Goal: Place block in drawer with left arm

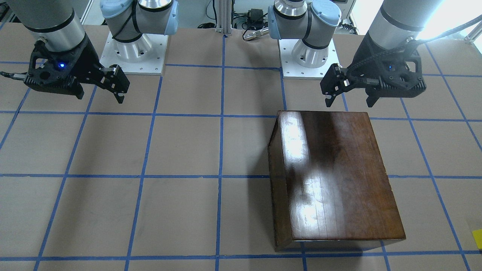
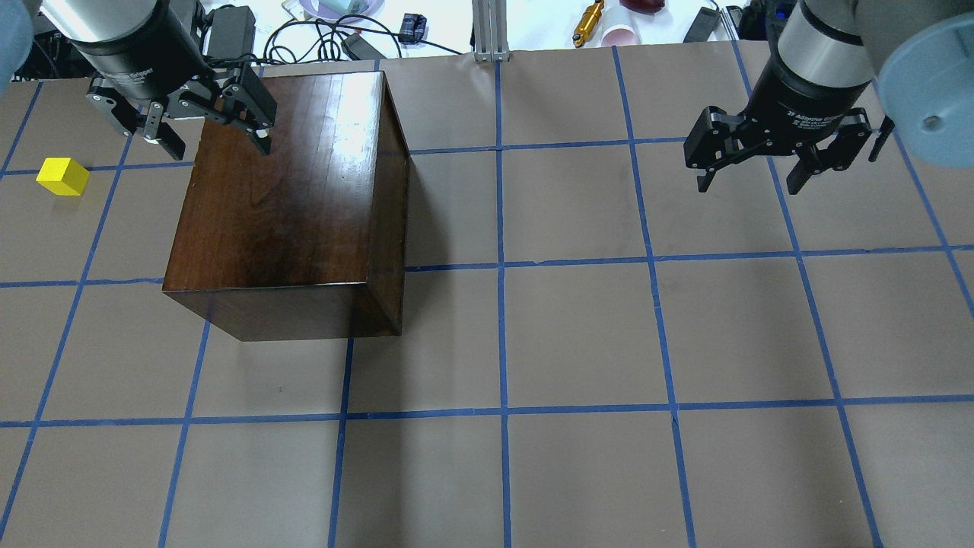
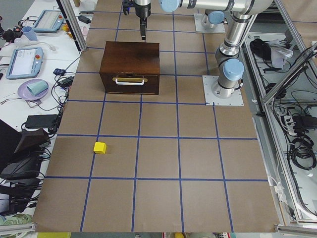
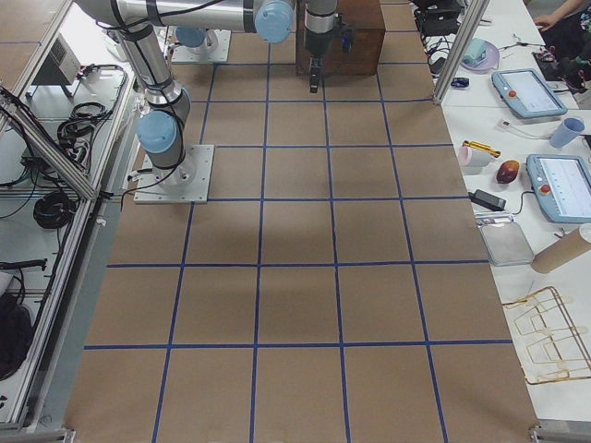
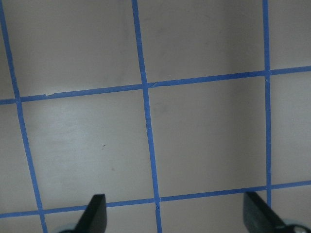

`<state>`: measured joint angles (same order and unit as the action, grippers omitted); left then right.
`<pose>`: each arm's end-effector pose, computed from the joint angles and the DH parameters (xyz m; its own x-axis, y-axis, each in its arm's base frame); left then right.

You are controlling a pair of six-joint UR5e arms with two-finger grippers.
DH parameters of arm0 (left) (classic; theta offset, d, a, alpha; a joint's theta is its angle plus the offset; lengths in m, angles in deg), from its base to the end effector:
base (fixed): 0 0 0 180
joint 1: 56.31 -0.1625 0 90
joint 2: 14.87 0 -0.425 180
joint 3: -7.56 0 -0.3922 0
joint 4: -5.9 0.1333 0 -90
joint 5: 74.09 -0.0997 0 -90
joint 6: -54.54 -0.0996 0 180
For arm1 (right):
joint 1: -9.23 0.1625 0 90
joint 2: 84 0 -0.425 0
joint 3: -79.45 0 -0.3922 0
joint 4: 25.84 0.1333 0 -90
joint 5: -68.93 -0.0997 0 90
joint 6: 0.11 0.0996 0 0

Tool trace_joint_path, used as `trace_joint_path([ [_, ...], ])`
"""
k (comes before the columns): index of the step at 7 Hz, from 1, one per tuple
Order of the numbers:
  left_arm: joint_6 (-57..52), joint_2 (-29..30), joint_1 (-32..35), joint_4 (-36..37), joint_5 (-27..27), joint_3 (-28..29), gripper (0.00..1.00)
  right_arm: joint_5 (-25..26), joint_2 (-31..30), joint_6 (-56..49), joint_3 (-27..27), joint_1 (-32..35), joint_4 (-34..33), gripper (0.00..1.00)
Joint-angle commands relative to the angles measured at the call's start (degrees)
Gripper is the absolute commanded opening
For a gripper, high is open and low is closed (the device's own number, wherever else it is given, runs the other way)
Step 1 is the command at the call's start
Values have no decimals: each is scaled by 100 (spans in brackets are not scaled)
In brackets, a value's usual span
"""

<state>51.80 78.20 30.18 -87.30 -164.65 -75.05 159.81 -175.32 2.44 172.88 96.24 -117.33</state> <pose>-0.1005 -0.5226 0.5188 -0.9998 -0.0136 -0.0107 -0.0134 0.9997 -0.0191 0.1065 -0.4870 0.4723 -0.9952 0.0964 0.0158 0.0965 0.9953 0.0101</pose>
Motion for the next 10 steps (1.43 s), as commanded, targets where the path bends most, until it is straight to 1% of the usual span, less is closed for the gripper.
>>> trace_joint_path([
  [1,11,18,-9,283,11,0,100,0,0,0,0,0,0,100],
  [3,229,53,-9,364,12,0,100,0,0,0,0,0,0,100],
  [10,309,10,0,364,-6,-61,100,0,0,0,0,0,0,100],
])
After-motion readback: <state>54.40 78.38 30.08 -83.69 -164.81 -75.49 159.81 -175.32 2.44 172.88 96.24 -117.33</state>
